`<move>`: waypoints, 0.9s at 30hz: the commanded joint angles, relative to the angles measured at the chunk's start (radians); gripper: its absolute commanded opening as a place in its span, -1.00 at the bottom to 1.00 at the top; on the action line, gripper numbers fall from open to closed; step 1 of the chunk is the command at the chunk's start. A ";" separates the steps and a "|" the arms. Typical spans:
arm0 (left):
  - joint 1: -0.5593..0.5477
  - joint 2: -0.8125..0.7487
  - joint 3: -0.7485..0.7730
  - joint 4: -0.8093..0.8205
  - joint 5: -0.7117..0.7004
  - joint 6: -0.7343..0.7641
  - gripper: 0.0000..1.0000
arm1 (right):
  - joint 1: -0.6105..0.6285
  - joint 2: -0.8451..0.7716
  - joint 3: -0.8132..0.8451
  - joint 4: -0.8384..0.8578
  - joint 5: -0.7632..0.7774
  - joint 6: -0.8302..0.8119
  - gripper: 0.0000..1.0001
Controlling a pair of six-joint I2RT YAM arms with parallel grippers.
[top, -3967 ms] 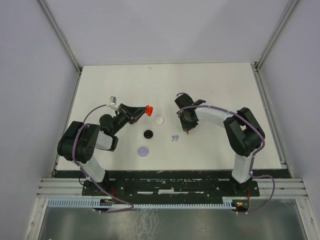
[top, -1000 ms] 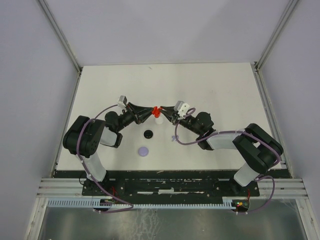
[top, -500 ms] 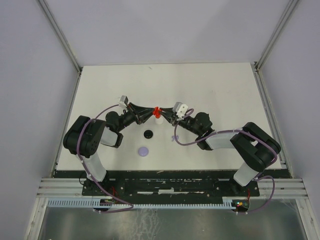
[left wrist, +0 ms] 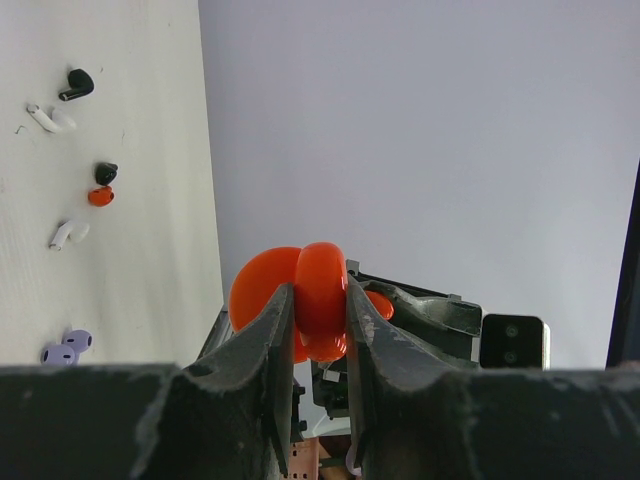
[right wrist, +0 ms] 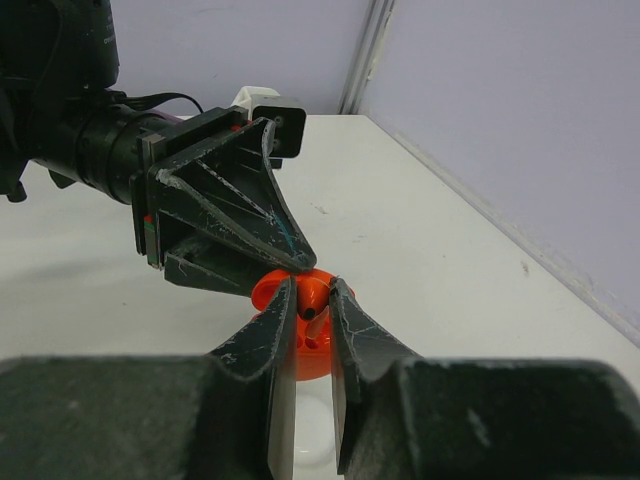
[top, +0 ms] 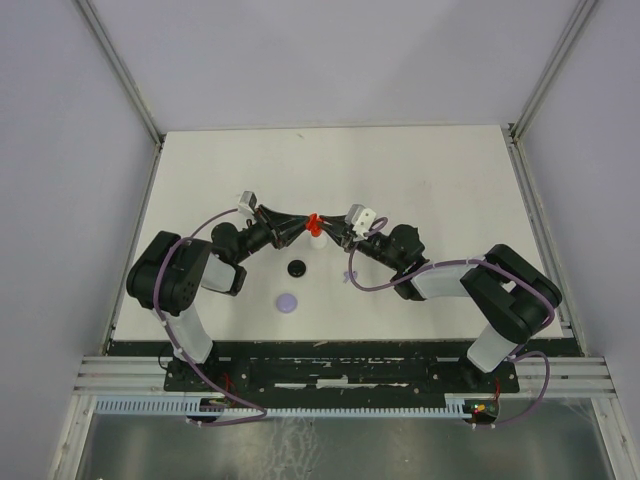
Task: Insert the wireless bluetooth earbuds into the charging case
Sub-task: Place the earbud in the charging case.
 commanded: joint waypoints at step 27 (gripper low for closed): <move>-0.002 -0.035 0.019 0.097 0.034 -0.051 -0.94 | 0.006 0.009 -0.003 0.048 -0.010 -0.010 -0.97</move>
